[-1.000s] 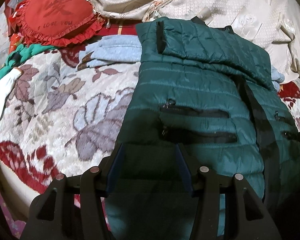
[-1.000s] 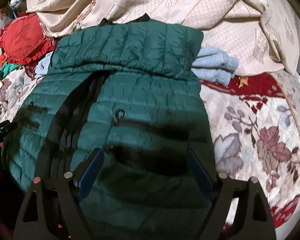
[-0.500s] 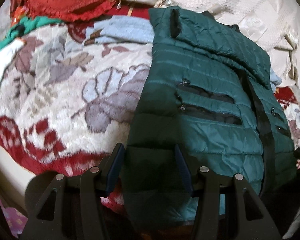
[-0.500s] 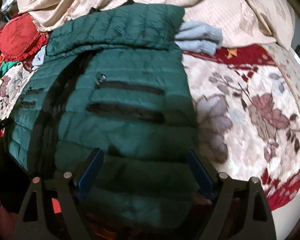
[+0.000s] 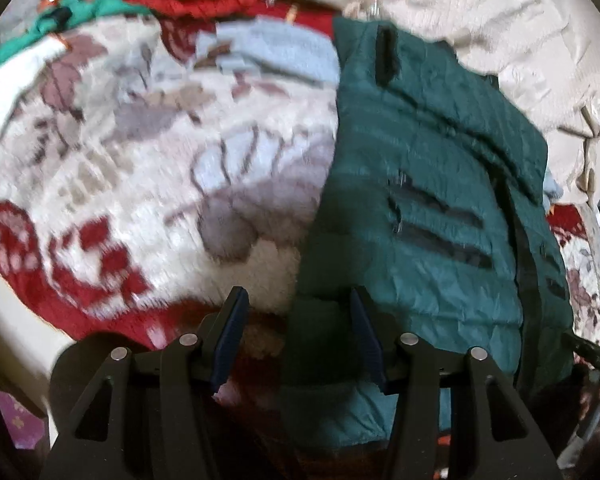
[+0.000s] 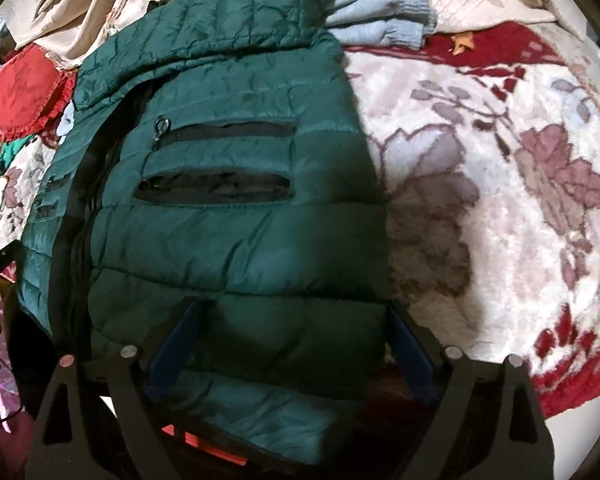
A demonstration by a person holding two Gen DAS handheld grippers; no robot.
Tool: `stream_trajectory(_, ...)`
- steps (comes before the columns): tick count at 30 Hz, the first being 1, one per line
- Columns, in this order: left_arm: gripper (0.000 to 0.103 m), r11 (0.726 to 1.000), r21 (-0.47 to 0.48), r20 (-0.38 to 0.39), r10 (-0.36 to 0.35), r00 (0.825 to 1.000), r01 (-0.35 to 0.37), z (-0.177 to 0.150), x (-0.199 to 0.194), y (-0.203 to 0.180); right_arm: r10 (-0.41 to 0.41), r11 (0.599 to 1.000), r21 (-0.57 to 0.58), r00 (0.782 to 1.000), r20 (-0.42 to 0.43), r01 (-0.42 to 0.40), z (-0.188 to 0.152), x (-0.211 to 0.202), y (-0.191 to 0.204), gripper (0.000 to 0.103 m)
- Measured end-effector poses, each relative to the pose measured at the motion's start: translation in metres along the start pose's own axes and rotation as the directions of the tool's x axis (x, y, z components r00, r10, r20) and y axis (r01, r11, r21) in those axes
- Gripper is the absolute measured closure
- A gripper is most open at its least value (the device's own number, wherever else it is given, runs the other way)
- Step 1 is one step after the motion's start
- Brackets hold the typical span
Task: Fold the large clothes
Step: 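Lift the hem with both grippers and fold it toward the collar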
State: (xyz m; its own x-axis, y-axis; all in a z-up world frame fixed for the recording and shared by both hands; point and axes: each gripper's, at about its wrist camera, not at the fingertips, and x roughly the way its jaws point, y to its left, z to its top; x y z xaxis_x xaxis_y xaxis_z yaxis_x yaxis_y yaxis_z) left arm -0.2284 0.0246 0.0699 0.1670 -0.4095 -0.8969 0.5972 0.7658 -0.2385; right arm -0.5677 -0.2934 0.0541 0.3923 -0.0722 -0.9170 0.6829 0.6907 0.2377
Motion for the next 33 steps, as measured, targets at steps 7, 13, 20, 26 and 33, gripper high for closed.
stream_trajectory(7, 0.059, 0.999, 0.050, -0.045, -0.011, 0.999, 0.013, -0.012, 0.007, -0.009, 0.102, 0.995, -0.009, 0.994, -0.045, -0.102, -0.007, 0.004, -0.001, 0.008)
stream_trajectory(13, 0.054, 0.997, 0.073, -0.070, -0.007, 0.998, 0.013, -0.007, 0.010, -0.013, 0.121, 0.993, 0.012, 0.991, -0.048, -0.121, -0.006, 0.010, -0.005, 0.008)
stream_trajectory(20, 0.054, 0.996, 0.072, -0.085, -0.047, 0.995, 0.054, -0.016, 0.008, -0.012, 0.202, 0.975, -0.082, 0.979, -0.037, -0.204, -0.013, 0.000, 0.007, 0.008)
stream_trajectory(26, 0.094, 0.995, 0.086, -0.091, -0.051, 0.995, 0.059, -0.013, 0.005, -0.018, 0.206, 0.976, -0.069, 0.978, 0.012, -0.205, -0.011, -0.001, 0.006, 0.050)
stream_trajectory(33, 0.103, 0.985, 0.150, -0.017, -0.080, 0.997, 0.081, -0.002, -0.023, -0.036, 0.227, 0.971, -0.100, 0.968, 0.106, -0.217, 0.001, -0.036, 0.005, 0.082)
